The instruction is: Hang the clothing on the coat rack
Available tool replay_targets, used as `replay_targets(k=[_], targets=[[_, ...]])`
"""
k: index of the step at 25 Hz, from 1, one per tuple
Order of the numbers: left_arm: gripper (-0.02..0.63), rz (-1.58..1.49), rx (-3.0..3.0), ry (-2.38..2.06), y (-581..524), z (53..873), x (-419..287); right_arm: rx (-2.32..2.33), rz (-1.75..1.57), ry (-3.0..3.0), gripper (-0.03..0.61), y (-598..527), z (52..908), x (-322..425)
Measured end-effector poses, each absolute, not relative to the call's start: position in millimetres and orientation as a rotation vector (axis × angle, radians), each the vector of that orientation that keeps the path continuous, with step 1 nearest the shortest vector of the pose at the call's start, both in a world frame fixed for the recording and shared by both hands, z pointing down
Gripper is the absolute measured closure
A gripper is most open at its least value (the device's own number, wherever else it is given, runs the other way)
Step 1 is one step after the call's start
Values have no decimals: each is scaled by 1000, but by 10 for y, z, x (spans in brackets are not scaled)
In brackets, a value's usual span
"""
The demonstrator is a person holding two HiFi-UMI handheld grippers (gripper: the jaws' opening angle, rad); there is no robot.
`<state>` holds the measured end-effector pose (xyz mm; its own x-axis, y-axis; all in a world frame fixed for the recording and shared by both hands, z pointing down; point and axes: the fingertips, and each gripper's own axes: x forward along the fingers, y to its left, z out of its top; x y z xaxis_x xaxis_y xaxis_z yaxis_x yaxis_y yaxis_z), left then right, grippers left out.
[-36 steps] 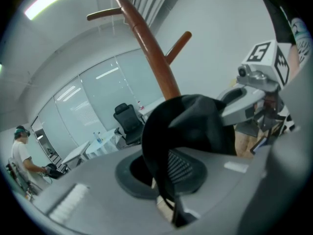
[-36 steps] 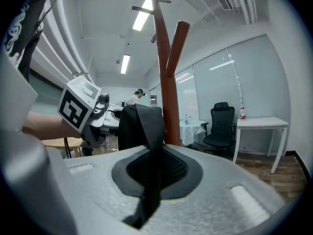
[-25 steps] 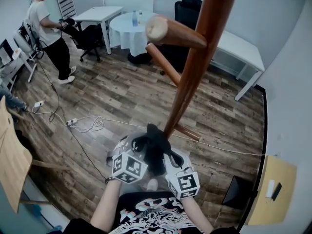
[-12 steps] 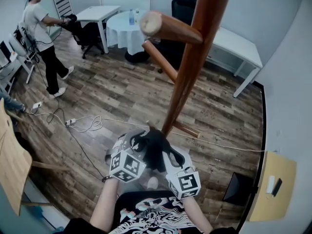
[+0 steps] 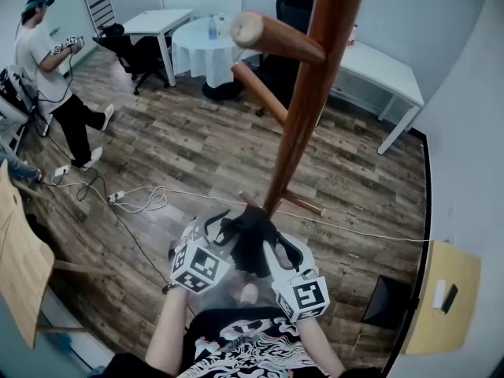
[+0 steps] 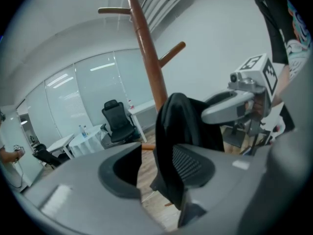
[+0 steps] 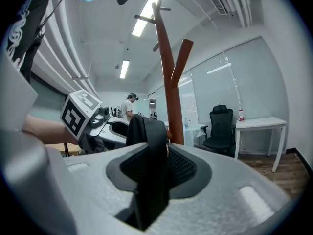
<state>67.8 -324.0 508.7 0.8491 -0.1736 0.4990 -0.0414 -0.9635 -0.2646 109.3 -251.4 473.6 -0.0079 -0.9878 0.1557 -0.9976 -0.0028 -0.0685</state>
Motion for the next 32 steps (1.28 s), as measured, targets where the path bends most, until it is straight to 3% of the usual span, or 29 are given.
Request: replay_targets(k=[4, 14, 20, 29, 32], targets=[[457, -784, -2772, 157, -3224, 5073, 674, 2158, 236, -2197, 431, -2501, 4692, 1051], [408, -723, -2882, 151, -3193, 4854, 570, 2187, 115, -2185, 431, -2460, 4547, 1095], [408, -484, -3098, 125, -3211, 4583, 526, 2174, 89, -2172, 434, -2493, 4542, 1064], [417, -395, -3075, 183, -3209, 4528, 446, 2203, 61, -2140, 440, -2477, 4508, 1009], [454, -374, -3036, 182, -3196, 4501, 432, 2224, 31, -2128, 442, -2475, 4443, 1026]])
